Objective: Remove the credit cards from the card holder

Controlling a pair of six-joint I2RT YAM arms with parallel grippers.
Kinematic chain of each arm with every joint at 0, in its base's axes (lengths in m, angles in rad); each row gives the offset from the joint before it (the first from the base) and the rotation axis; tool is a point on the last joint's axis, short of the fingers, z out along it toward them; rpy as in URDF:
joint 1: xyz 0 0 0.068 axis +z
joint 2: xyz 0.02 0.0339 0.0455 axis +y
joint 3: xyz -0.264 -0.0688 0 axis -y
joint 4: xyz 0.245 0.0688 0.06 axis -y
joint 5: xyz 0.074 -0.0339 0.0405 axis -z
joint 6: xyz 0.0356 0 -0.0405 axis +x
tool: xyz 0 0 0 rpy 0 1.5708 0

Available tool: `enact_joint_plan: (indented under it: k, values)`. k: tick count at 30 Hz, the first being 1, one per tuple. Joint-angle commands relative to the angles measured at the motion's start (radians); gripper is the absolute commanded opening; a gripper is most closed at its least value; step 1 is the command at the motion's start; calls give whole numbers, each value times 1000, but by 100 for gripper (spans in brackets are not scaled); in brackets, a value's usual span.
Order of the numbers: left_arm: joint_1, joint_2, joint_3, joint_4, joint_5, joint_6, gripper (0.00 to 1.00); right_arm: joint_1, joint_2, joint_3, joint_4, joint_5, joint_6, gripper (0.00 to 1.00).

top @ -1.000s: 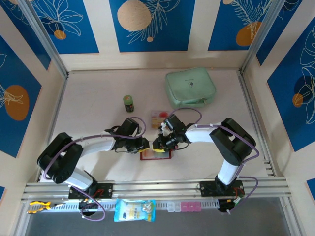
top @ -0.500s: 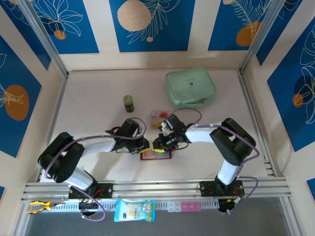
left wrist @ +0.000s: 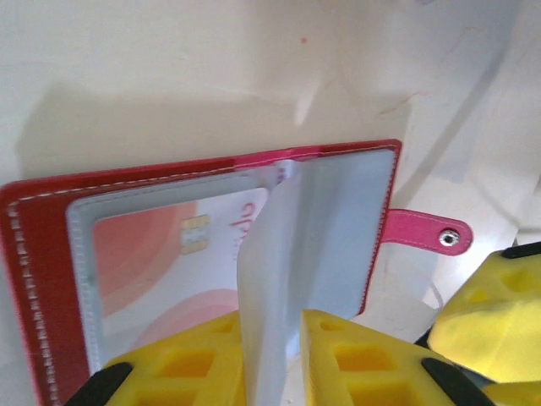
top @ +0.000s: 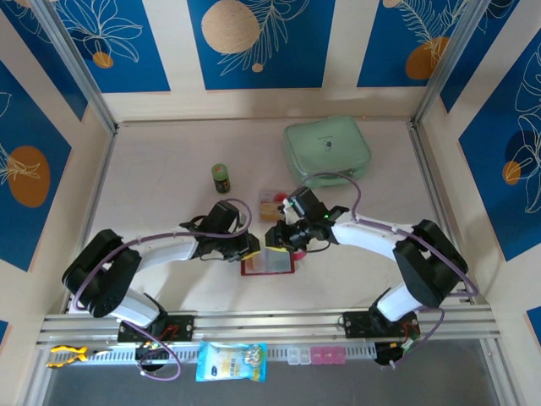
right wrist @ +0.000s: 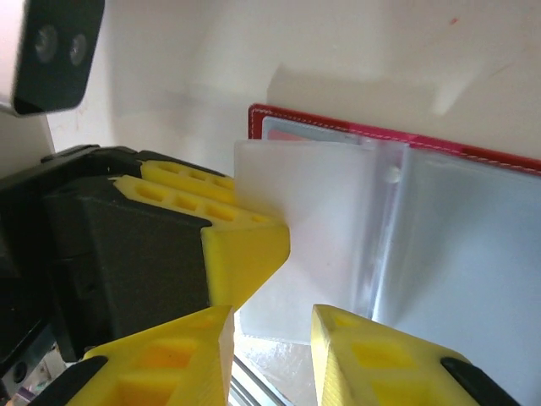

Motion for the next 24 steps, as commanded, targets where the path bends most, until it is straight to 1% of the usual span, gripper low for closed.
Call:
enact_joint_plan:
  k: [1, 8, 9, 11, 14, 20, 24]
  values:
    - [-17, -10, 50, -32, 26, 8, 22, -30, -64, 5, -107, 47, -20, 30]
    - [-41, 40, 90, -1, 42, -8, 29, -78, -141, -27, -145, 45, -34, 31]
    - [-45, 50, 98, 6, 45, -8, 31, -80, -150, -33, -148, 45, -33, 31]
    - [-58, 76, 118, 16, 53, -9, 38, -87, -166, -43, -150, 45, -31, 32]
    - [-78, 108, 147, 21, 52, -9, 44, -89, -179, -53, -155, 45, -32, 33]
    - [-106, 165, 185, 32, 49, -12, 49, -95, -202, -63, -169, 51, -34, 34]
    - [-113, 182, 198, 38, 49, -13, 50, -100, -216, -59, -186, 57, -41, 34]
